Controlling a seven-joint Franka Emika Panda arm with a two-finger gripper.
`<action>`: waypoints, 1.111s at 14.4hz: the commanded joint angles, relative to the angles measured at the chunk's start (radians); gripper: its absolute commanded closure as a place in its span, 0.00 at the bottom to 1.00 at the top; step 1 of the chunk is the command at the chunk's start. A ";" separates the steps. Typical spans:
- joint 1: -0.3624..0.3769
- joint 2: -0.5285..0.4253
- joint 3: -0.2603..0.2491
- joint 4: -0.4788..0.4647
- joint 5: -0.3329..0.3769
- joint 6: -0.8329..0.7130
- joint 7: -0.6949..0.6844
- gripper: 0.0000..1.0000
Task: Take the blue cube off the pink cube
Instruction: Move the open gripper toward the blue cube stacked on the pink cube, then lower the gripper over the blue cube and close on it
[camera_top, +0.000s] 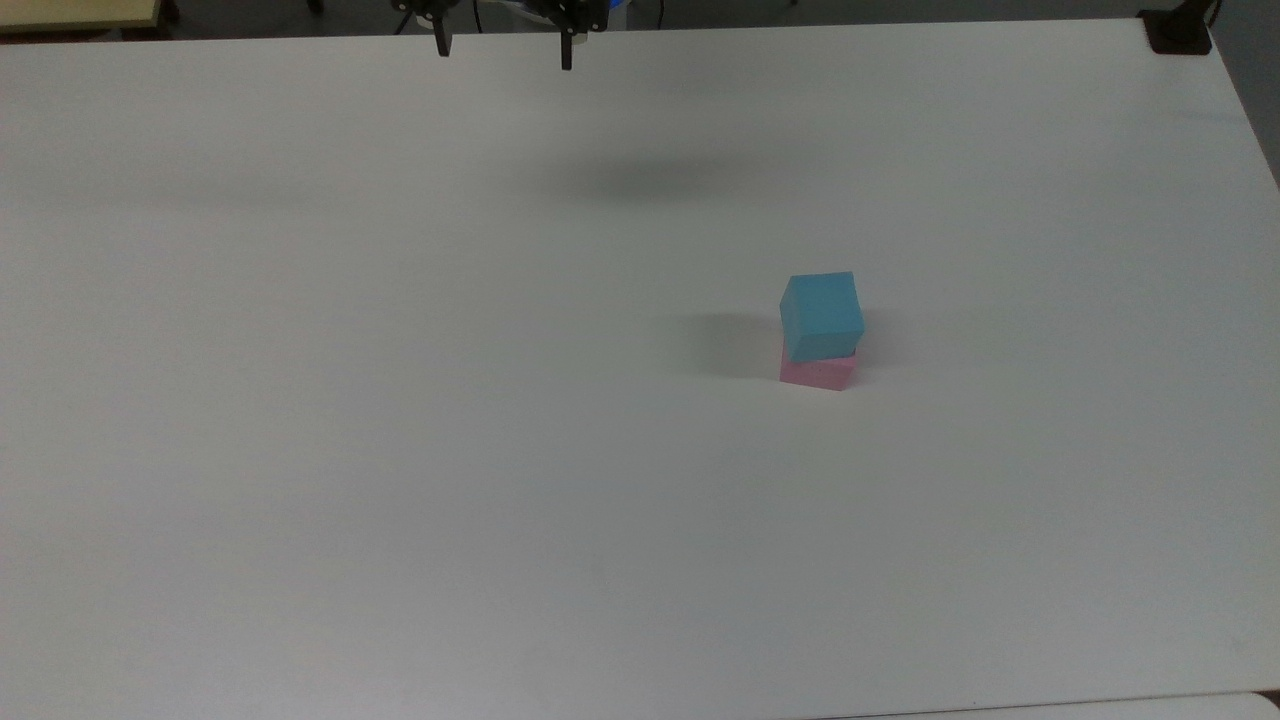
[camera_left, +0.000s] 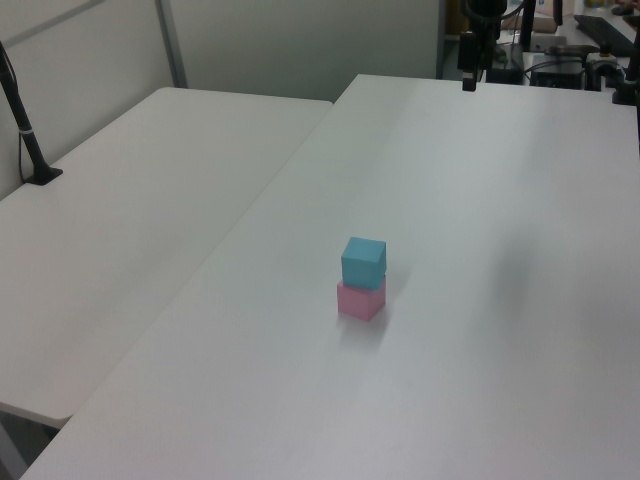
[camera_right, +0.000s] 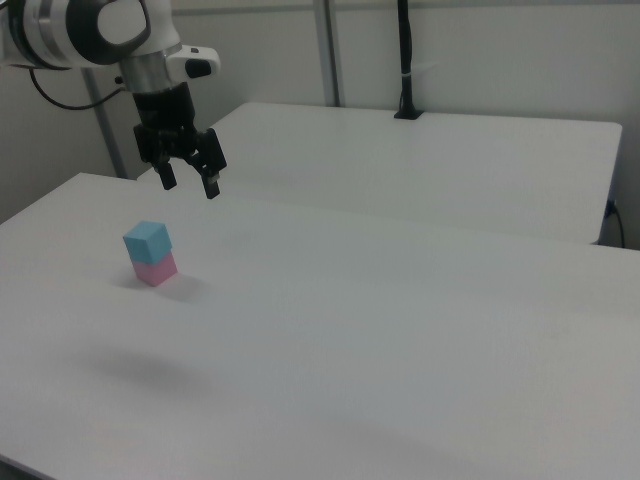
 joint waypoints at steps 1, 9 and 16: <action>0.002 -0.009 0.000 -0.005 0.030 0.002 -0.010 0.00; 0.207 0.196 0.012 0.081 0.095 0.141 0.212 0.00; 0.367 0.351 0.009 0.084 0.029 0.393 0.399 0.00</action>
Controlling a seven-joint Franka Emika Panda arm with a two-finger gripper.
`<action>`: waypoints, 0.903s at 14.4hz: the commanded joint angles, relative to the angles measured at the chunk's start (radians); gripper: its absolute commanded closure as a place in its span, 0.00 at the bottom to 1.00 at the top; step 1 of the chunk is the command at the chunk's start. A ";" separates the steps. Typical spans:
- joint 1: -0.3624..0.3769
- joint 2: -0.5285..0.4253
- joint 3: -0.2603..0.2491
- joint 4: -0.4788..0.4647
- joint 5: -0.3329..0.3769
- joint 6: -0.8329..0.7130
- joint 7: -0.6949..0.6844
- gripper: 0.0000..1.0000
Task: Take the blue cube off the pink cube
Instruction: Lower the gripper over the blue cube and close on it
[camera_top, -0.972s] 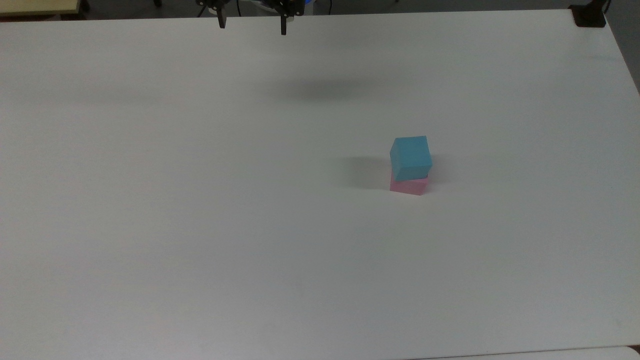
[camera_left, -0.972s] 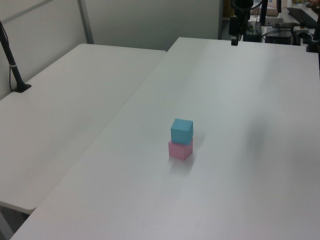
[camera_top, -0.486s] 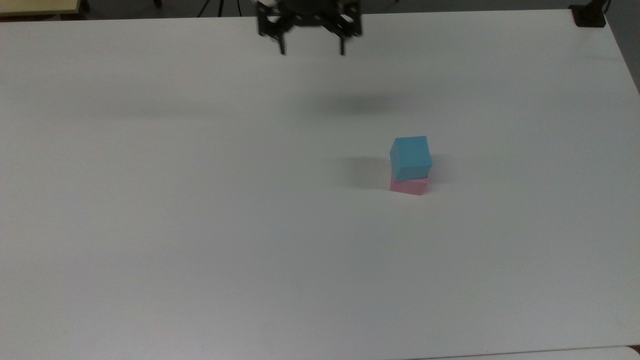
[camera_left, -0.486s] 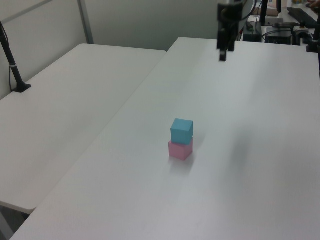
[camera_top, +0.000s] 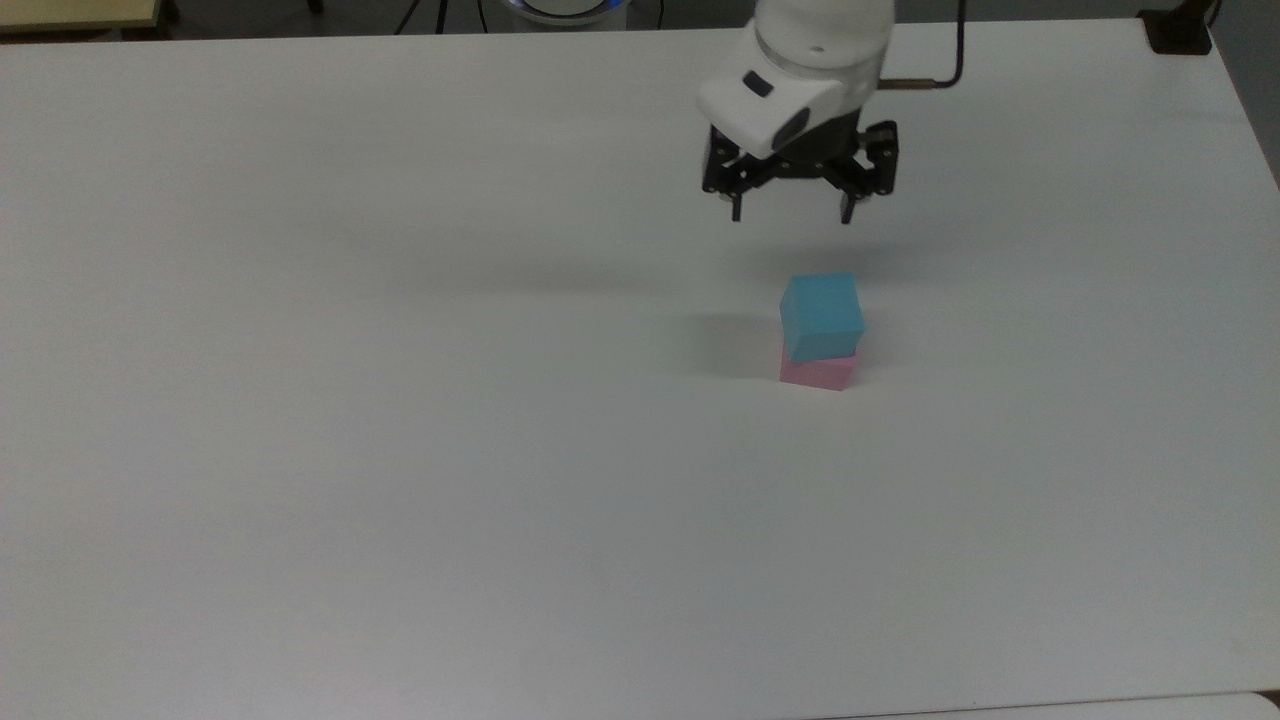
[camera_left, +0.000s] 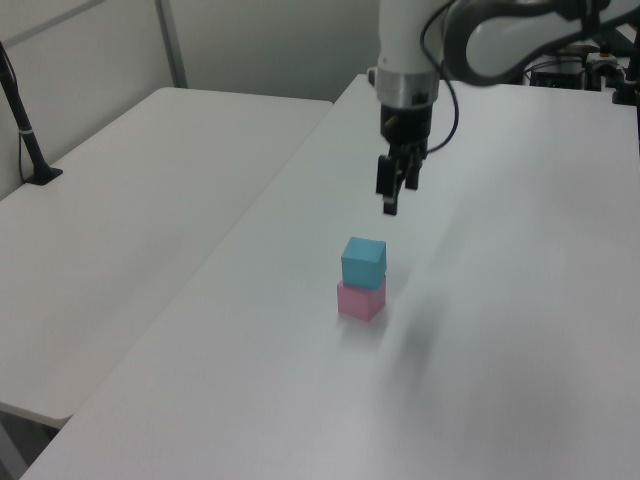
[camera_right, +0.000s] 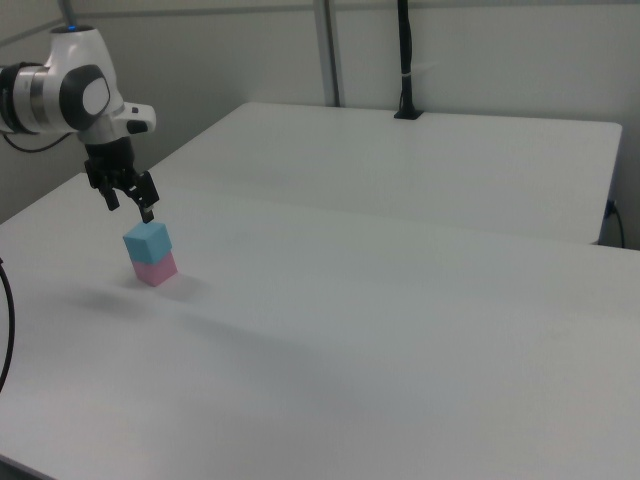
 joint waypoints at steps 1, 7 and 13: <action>0.047 0.078 -0.012 0.027 -0.042 0.126 0.096 0.00; 0.081 0.217 -0.012 0.117 -0.143 0.148 0.173 0.00; 0.069 0.205 -0.017 0.113 -0.178 0.131 0.147 0.80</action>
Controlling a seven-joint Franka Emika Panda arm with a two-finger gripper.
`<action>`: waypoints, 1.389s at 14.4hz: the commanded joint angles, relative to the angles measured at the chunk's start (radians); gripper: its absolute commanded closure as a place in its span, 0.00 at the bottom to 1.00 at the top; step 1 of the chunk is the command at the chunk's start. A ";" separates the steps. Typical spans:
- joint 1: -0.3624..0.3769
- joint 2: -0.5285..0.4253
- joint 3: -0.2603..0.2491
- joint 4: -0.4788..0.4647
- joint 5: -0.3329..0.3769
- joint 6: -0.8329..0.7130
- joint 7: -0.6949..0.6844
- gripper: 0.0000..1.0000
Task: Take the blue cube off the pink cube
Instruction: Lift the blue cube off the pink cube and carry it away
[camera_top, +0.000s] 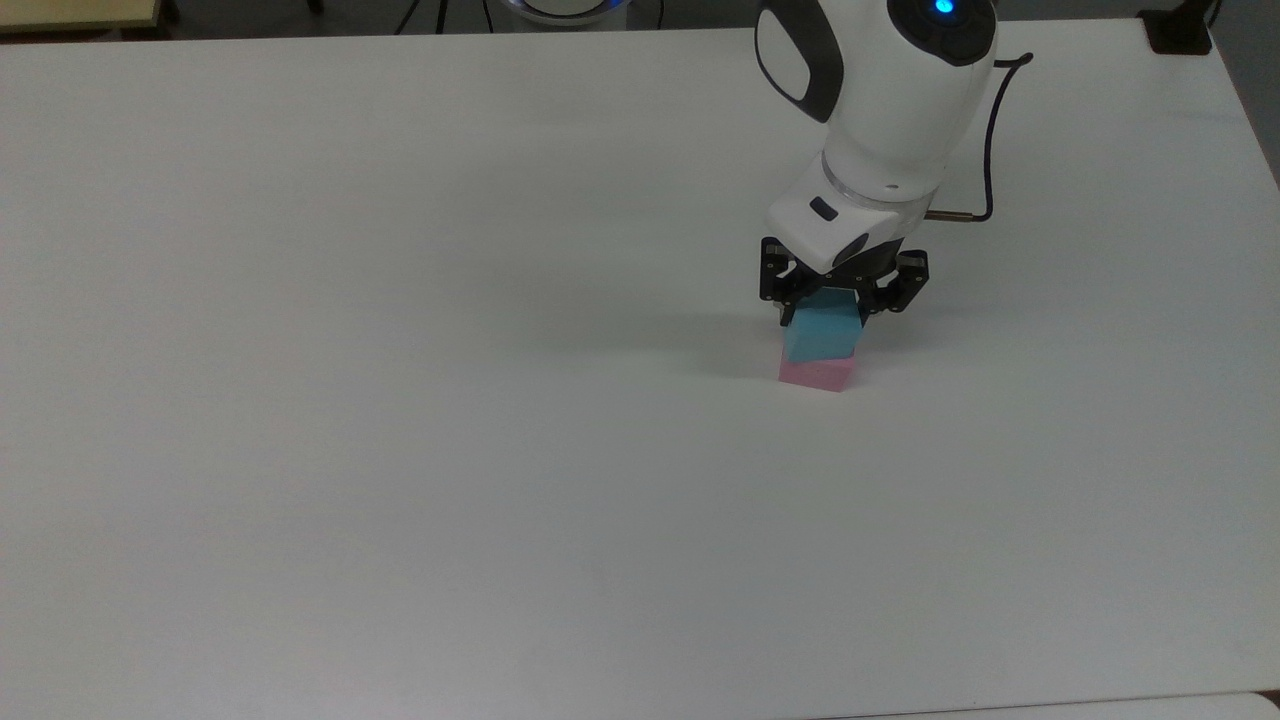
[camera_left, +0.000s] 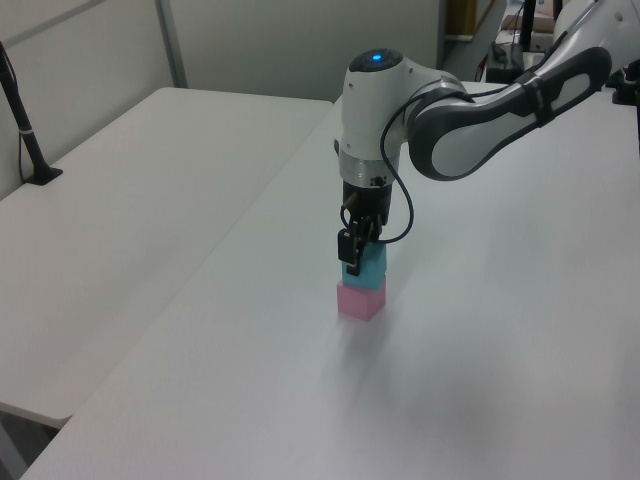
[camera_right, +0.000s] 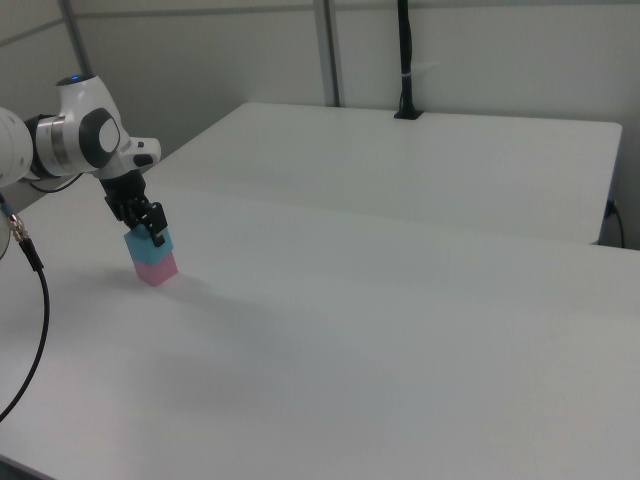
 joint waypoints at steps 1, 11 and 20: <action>-0.007 -0.036 -0.021 0.011 -0.018 -0.027 -0.035 0.82; -0.507 -0.085 -0.023 -0.003 -0.020 -0.137 -0.527 0.82; -0.845 0.063 -0.041 -0.006 -0.014 0.189 -0.894 0.79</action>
